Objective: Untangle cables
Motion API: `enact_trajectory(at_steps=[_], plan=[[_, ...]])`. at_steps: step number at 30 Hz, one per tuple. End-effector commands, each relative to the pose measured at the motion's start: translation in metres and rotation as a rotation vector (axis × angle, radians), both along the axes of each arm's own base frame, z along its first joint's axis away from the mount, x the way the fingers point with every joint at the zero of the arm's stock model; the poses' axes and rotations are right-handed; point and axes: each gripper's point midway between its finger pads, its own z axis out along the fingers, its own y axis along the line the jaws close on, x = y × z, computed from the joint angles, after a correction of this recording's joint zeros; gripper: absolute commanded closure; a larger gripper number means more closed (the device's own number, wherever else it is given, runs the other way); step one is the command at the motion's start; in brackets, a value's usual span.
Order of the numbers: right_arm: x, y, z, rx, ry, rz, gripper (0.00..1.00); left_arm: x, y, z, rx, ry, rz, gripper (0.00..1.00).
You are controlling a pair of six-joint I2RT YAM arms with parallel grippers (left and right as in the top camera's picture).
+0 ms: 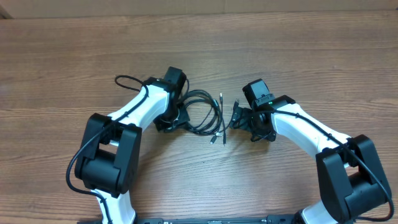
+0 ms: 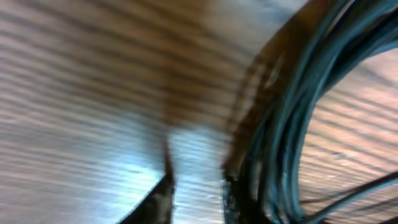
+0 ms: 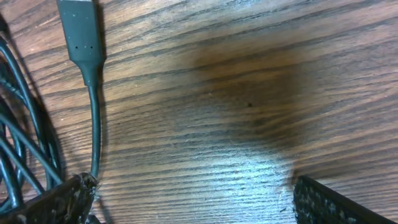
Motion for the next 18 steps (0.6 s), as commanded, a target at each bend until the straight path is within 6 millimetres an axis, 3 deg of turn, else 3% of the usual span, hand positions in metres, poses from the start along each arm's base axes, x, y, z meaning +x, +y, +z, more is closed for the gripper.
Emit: enact_trajectory(at_steps=[1,7,12,14,18], plan=[[0.005,-0.003,0.007,-0.001,-0.031,-0.016,0.0,-0.009,-0.008,-0.006,-0.025,0.024,-0.018,0.96],[0.004,-0.004,0.006,-0.003,-0.029,-0.013,0.0,-0.002,0.001,0.024,-0.013,0.056,-0.045,0.96],[0.004,-0.003,0.006,0.001,-0.031,-0.013,0.0,0.012,-0.005,0.053,-0.021,0.033,-0.078,0.96],[0.004,-0.003,0.006,0.002,-0.031,-0.012,0.0,0.017,-0.01,0.056,-0.029,0.007,-0.087,0.9],[0.002,-0.005,0.006,-0.01,-0.023,-0.013,0.0,0.024,-0.02,0.052,-0.035,-0.035,-0.109,0.67]])
